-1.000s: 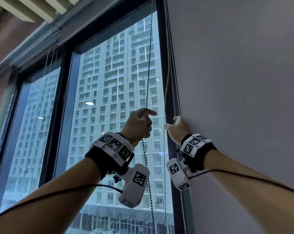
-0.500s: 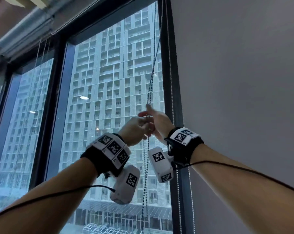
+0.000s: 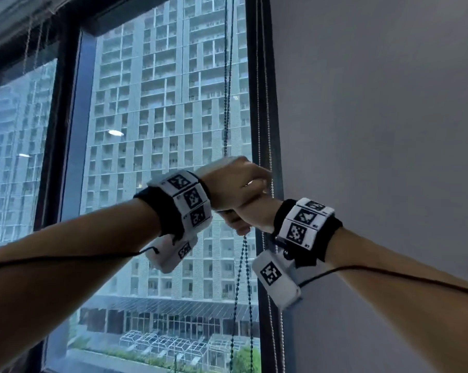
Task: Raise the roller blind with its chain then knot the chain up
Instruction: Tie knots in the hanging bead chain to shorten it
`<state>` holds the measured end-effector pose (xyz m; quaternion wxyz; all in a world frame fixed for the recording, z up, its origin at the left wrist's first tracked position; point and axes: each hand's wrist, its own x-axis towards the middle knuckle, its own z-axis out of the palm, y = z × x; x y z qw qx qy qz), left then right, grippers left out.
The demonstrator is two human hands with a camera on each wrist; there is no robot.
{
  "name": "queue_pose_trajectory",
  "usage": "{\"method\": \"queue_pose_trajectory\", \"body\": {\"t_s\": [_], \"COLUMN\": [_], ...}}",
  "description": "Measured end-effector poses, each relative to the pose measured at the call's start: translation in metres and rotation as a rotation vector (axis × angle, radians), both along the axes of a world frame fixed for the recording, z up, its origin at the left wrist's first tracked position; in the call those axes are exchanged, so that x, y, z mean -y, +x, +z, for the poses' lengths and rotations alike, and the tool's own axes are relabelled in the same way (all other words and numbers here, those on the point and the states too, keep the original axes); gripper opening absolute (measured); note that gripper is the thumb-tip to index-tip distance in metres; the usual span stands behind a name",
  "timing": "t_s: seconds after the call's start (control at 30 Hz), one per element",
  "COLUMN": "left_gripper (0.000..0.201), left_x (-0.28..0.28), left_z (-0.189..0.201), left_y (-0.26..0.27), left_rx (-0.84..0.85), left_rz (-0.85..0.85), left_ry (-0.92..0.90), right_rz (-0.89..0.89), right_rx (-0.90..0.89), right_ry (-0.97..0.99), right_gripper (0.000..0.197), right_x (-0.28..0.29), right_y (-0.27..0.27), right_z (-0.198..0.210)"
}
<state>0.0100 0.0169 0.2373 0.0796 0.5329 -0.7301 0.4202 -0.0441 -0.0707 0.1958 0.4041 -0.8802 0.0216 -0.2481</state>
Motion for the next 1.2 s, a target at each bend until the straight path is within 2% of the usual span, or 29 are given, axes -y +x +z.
{"method": "queue_pose_trajectory", "body": {"t_s": [0.1, 0.2, 0.3, 0.4, 0.5, 0.6, 0.67, 0.77, 0.83, 0.87, 0.93, 1.0, 1.13, 1.2], "left_gripper": [0.058, 0.07, 0.068, 0.062, 0.065, 0.049, 0.047, 0.048, 0.046, 0.048, 0.058, 0.069, 0.077, 0.079], "left_x": [0.008, 0.007, -0.003, -0.02, -0.032, -0.039, -0.043, -0.042, -0.039, -0.037, -0.035, -0.034, -0.031, -0.034], "left_z": [-0.013, -0.019, -0.022, -0.018, -0.015, -0.01, -0.007, 0.0, 0.008, 0.012, 0.019, 0.02, 0.022, 0.025], "left_y": [0.01, 0.028, 0.045, 0.054, 0.037, -0.008, -0.041, -0.069, -0.072, -0.07, -0.061, -0.049, -0.033, -0.033], "left_rx": [0.103, 0.18, 0.166, 0.192, 0.134, -0.111, -0.354, -0.637, -0.916, -1.008, -1.051, -1.037, -0.989, -0.912], "left_rz": [0.178, 0.365, 0.47, 0.518, 0.417, 0.205, -0.083, -0.523, -0.701, -0.738, -0.718, -0.66, -0.526, -0.461], "left_ry": [0.006, 0.025, 0.084, 0.139, 0.182, 0.308, 0.377, 0.398, 0.405, 0.393, 0.334, 0.304, 0.256, 0.226], "right_rz": [0.042, 0.019, -0.022, -0.119, -0.175, -0.179, -0.165, -0.109, -0.01, 0.067, 0.151, 0.184, 0.171, 0.154], "right_rx": [-0.1, -0.072, -0.013, 0.141, 0.388, 0.591, 0.658, 0.642, 0.576, 0.525, 0.453, 0.41, 0.355, 0.338], "right_ry": [0.079, -0.01, -0.076, -0.19, -0.22, -0.149, -0.128, -0.097, -0.108, -0.099, -0.064, -0.034, -0.038, -0.032], "right_gripper": [0.043, 0.039, 0.038, 0.036, 0.034, 0.033, 0.029, 0.024, 0.027, 0.028, 0.033, 0.035, 0.035, 0.035], "right_x": [0.015, 0.038, 0.063, 0.076, 0.072, 0.062, 0.051, 0.03, 0.023, 0.022, 0.023, 0.023, 0.021, 0.021], "right_y": [-0.022, -0.044, -0.068, -0.094, -0.111, -0.107, -0.097, -0.074, -0.06, -0.054, -0.049, -0.051, -0.054, -0.055], "right_z": [-0.012, -0.019, -0.02, -0.015, 0.0, 0.023, 0.033, 0.031, 0.02, 0.014, 0.006, 0.001, -0.005, -0.007]}}
